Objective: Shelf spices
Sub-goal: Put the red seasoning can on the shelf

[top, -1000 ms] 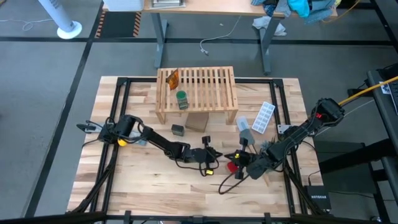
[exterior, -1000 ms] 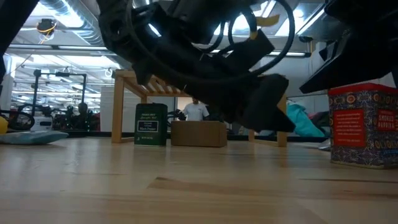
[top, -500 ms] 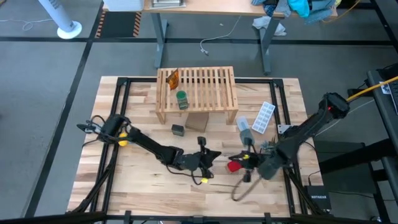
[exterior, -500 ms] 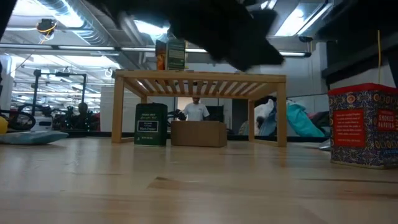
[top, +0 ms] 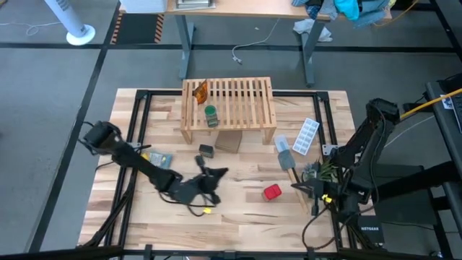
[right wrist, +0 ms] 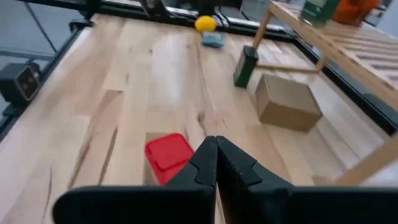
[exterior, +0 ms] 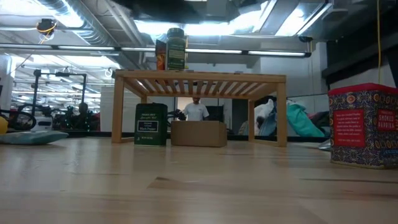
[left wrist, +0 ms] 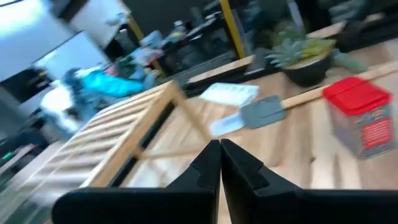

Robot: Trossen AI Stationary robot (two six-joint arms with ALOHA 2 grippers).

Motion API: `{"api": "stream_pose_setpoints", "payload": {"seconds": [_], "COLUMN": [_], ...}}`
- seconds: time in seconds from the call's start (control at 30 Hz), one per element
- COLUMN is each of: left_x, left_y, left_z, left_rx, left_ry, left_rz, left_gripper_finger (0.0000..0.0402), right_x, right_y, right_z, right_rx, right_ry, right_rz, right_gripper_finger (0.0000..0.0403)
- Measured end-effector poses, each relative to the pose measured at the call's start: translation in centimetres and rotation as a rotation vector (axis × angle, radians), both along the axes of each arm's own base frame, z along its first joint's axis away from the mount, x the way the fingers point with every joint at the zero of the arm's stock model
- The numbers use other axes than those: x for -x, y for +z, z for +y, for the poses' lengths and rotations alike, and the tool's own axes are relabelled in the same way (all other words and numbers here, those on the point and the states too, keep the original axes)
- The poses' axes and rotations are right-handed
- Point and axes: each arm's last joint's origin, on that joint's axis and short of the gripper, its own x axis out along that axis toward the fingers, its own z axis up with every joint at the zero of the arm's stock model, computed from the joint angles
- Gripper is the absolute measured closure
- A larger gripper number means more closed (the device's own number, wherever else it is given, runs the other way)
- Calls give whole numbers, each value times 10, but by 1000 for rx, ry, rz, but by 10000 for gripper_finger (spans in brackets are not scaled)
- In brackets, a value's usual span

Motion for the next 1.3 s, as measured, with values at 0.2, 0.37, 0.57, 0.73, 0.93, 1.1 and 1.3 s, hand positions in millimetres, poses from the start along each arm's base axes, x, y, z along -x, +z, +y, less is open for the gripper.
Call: {"api": "stream_pose_setpoints", "payload": {"seconds": [0.2, 0.37, 0.57, 0.73, 0.93, 1.1, 1.3], "left_x": [62, 114, 160, 176, 179, 176, 173], "left_y": [8, 6, -6, -29, -51, -51, -51], "left_z": [-4, -4, 5, 19, 24, 27, 30], "left_rx": [18, 41, 135, 231, 431, 445, 399], "left_ry": [116, 178, 126, 79, -72, -72, -57], "left_rz": [-85, -161, -240, -281, -265, -258, -239], "left_gripper_finger": [396, 396, 396, 396, 396, 396, 396], "right_x": [4, 3, 4, 5, 9, 9, 9], "right_y": [-8, -10, -10, -13, -28, -29, -30], "right_z": [-5, -4, -5, -8, -15, -15, -14], "right_rx": [-33, -32, -14, 34, -49, -67, -73], "right_ry": [-54, -46, -40, -35, -86, -82, -64], "right_rz": [50, 71, 76, 110, 126, 160, 193], "right_gripper_finger": [395, 395, 395, 395, 395, 395, 395]}}
